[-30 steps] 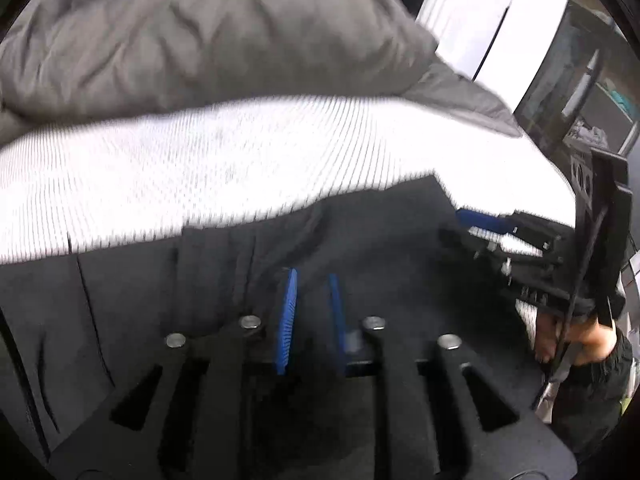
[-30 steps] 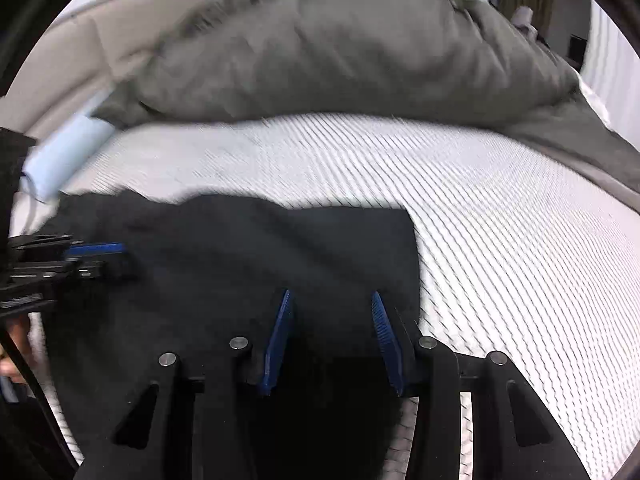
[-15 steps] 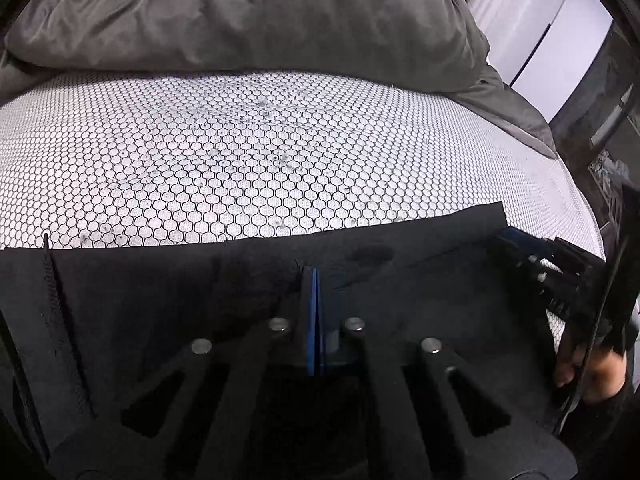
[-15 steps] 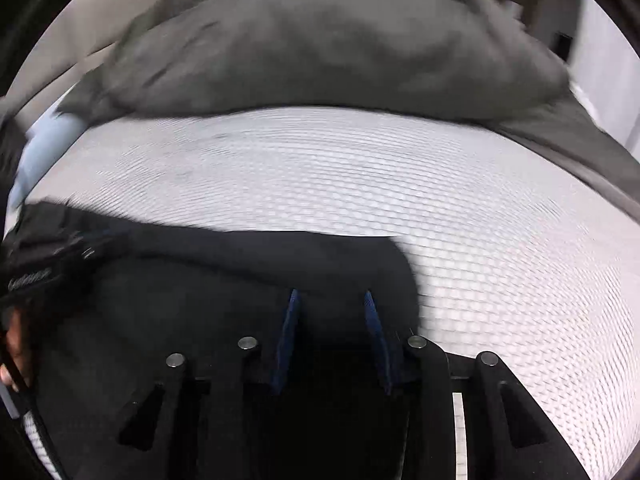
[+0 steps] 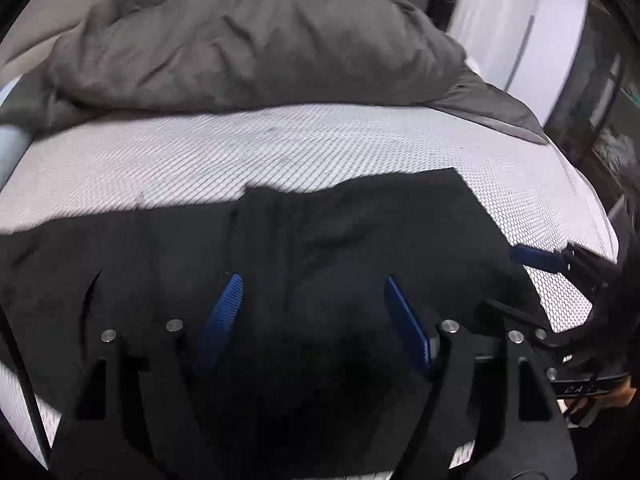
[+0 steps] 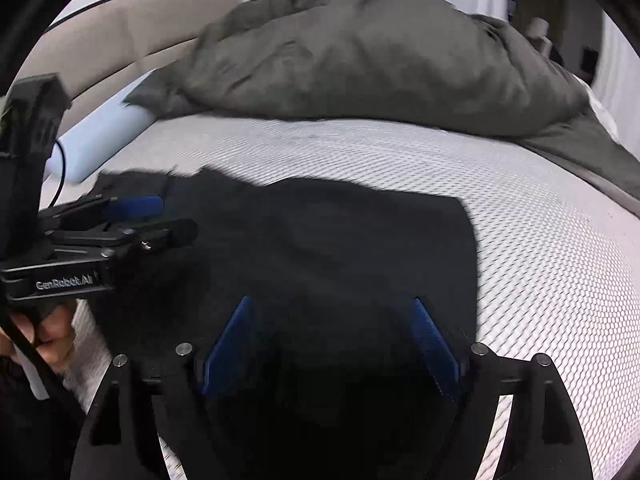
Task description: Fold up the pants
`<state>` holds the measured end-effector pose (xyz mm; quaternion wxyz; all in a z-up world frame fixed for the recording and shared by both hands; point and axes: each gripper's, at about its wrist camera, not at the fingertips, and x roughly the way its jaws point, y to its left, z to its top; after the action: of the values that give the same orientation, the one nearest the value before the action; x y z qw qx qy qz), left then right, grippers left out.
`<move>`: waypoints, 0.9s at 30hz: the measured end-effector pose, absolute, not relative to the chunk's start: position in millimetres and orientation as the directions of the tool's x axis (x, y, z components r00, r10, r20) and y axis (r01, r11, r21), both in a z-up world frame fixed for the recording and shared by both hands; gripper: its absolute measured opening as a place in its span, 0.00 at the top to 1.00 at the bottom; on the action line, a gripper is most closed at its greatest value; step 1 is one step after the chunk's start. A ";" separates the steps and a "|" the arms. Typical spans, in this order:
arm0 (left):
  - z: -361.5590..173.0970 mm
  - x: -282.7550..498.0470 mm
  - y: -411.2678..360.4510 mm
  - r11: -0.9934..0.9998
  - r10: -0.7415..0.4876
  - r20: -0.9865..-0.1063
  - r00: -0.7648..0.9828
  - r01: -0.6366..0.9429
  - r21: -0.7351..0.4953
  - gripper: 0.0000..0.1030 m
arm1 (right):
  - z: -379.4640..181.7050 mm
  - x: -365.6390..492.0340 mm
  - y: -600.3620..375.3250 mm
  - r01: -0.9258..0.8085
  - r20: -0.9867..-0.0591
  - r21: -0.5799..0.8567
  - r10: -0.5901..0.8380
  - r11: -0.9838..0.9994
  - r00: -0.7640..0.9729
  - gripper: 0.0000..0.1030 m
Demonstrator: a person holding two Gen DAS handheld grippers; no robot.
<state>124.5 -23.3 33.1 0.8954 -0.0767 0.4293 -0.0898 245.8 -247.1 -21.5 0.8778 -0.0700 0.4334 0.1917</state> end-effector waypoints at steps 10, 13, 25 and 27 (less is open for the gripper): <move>18.2 14.9 134.1 0.841 -0.228 -0.675 0.702 -0.207 -0.499 0.16 | -50.2 188.5 -276.0 -0.301 -0.820 0.099 0.248 0.949 0.515 0.03; 2.4 -3.5 193.1 0.696 -0.180 -0.661 0.729 -0.380 -0.609 0.16 | -49.7 182.2 -279.8 -0.286 -0.795 0.132 0.274 0.949 0.542 0.02; -41.1 59.7 271.3 0.492 -0.110 -0.706 0.699 -0.579 -0.650 0.81 | -52.1 187.6 -279.6 -0.327 -0.784 0.133 0.301 0.936 0.543 0.01; -28.4 66.7 266.3 0.545 -0.067 -0.694 0.717 -0.556 -0.627 0.90 | -53.8 187.0 -280.4 -0.329 -0.785 0.134 0.303 0.935 0.540 0.01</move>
<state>66.7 266.3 -28.4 0.8086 -0.4523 0.3446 0.1512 187.0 -280.4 -53.8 0.8774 -0.0149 0.4443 0.1802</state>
